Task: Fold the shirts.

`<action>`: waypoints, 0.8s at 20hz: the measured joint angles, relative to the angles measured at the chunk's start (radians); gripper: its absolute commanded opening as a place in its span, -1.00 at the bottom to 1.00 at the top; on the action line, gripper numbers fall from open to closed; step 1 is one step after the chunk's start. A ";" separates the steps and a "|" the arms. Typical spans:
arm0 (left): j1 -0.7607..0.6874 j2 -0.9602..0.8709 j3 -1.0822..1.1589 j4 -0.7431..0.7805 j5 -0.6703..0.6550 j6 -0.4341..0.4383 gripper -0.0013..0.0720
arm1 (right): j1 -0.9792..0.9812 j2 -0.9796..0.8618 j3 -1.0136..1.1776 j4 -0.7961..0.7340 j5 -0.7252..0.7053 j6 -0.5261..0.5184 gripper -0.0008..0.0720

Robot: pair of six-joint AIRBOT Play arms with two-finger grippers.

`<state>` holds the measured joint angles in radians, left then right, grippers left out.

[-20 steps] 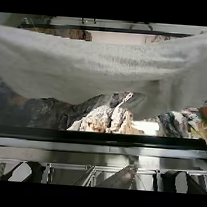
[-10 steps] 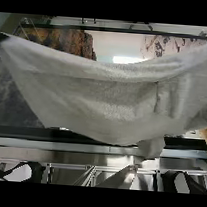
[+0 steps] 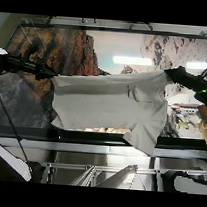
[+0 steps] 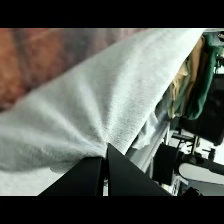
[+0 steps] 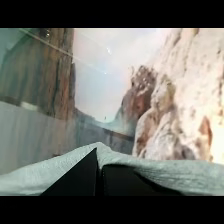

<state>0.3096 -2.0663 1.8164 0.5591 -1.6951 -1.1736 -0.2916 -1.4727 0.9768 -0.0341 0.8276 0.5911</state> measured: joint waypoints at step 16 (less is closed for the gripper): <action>-0.027 -0.248 0.183 0.083 -0.009 -0.095 0.39 | -0.056 -0.297 0.161 -0.269 0.145 0.116 -0.16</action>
<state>0.2825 -2.3142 1.9995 0.6422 -1.7039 -1.2686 -0.3473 -1.7695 1.1378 -0.3035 0.9722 0.7074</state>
